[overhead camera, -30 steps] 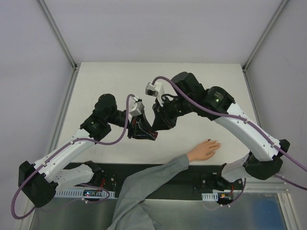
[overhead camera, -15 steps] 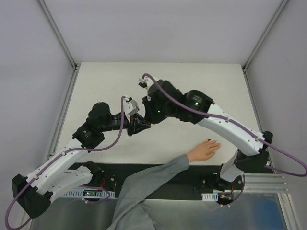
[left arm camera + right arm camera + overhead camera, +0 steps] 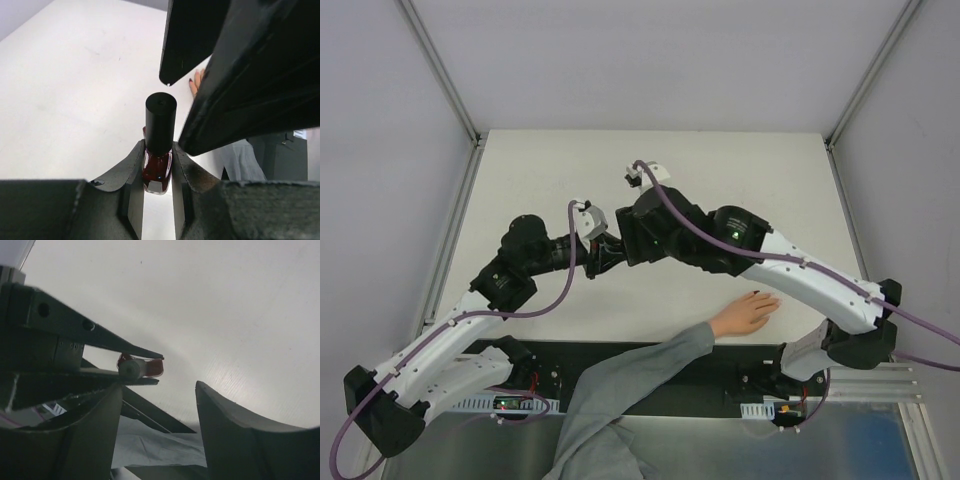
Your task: Paint the nails
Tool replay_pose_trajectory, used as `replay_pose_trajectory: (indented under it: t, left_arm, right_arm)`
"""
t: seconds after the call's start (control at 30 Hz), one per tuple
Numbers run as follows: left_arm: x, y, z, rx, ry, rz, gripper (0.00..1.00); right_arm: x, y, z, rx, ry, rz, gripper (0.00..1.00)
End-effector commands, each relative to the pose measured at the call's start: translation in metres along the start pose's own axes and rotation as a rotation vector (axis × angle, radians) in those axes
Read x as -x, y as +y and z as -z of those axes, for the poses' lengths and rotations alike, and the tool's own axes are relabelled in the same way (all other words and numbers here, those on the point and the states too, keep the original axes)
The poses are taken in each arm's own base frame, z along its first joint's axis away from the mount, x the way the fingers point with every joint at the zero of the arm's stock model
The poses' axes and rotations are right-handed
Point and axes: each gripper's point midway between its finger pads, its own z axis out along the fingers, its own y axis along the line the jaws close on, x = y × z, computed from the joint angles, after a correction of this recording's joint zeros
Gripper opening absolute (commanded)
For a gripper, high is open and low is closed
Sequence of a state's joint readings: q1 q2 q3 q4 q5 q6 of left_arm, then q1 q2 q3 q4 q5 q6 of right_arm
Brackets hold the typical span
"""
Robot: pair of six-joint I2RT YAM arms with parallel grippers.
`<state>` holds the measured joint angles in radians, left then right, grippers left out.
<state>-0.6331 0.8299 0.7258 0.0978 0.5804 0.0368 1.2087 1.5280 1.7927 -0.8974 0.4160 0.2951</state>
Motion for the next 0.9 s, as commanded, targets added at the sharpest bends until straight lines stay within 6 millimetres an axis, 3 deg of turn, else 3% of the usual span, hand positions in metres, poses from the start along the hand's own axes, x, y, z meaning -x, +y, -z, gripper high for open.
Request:
replay_pose_trajectory:
  t: [0.0, 0.07, 0.13, 0.17, 0.3, 0.5, 0.87]
  left_arm:
    - [0.052, -0.021, 0.002, -0.132, -0.143, -0.083, 0.0]
    - [0.052, -0.041, 0.002, -0.256, -0.131, -0.081, 0.0]
    - [0.053, -0.064, 0.008, -0.41, -0.115, -0.061, 0.0]
    - [0.049, -0.072, 0.008, -0.477, -0.096, -0.042, 0.0]
    - [0.049, -0.1, 0.021, -0.71, -0.048, 0.033, 0.0]
    - [0.047, -0.106, 0.025, -0.788, -0.029, 0.051, 0.0]
    - [0.048, -0.104, 0.023, -0.772, -0.031, 0.056, 0.0]
  right_arm:
    - [0.008, -0.005, 0.051, 0.193, -0.009, 0.158, 0.65]
    - [0.008, -0.007, 0.062, 0.271, -0.012, 0.199, 0.72]
    - [-0.004, 0.007, 0.073, 0.438, 0.021, 0.301, 0.75]
    - [-0.007, 0.016, 0.082, 0.549, 0.036, 0.314, 0.74]
    - [-0.007, 0.023, 0.093, 0.69, 0.028, 0.406, 0.71]
    - [0.005, 0.026, 0.095, 0.777, 0.013, 0.426, 0.59]
    - [0.003, 0.041, 0.087, 0.858, 0.052, 0.424, 0.41]
